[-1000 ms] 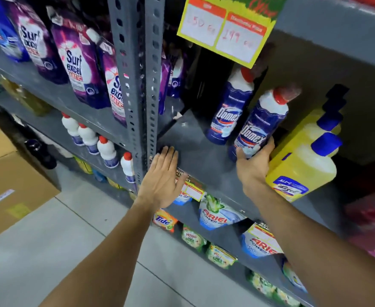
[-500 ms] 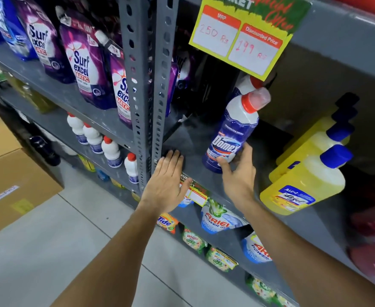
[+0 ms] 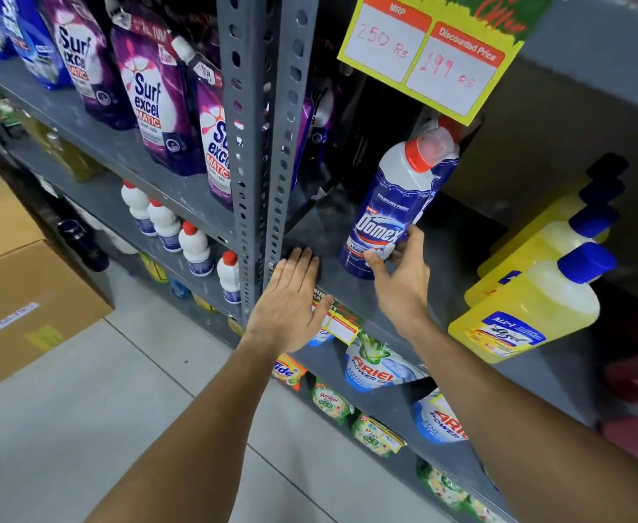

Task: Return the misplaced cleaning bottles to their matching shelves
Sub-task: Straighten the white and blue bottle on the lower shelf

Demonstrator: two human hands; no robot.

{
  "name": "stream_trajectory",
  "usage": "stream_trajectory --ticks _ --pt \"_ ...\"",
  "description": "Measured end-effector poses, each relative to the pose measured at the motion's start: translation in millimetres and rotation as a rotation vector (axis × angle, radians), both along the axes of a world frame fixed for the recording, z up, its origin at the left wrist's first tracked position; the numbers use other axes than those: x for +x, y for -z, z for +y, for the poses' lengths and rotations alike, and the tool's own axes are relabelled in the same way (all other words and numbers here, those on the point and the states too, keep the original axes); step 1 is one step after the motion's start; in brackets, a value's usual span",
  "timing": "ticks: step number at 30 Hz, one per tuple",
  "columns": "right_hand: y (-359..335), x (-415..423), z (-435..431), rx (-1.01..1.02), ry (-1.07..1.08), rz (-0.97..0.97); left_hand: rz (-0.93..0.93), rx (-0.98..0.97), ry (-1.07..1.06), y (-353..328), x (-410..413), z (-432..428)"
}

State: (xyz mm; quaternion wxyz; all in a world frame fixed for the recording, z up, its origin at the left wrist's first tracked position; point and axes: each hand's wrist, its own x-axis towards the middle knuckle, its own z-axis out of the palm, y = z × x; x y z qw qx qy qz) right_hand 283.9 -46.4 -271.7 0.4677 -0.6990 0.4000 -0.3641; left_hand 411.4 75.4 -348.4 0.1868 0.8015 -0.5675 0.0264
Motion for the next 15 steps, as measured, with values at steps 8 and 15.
stream_trajectory --ticks 8,15 --pt "-0.9 1.4 -0.2 0.023 -0.024 -0.027 0.026 0.006 0.006 -0.2 -0.2 -0.7" --pt "0.7 1.7 -0.6 0.022 -0.023 -0.028 0.025 0.021 0.008 -1.9 0.5 -0.5"
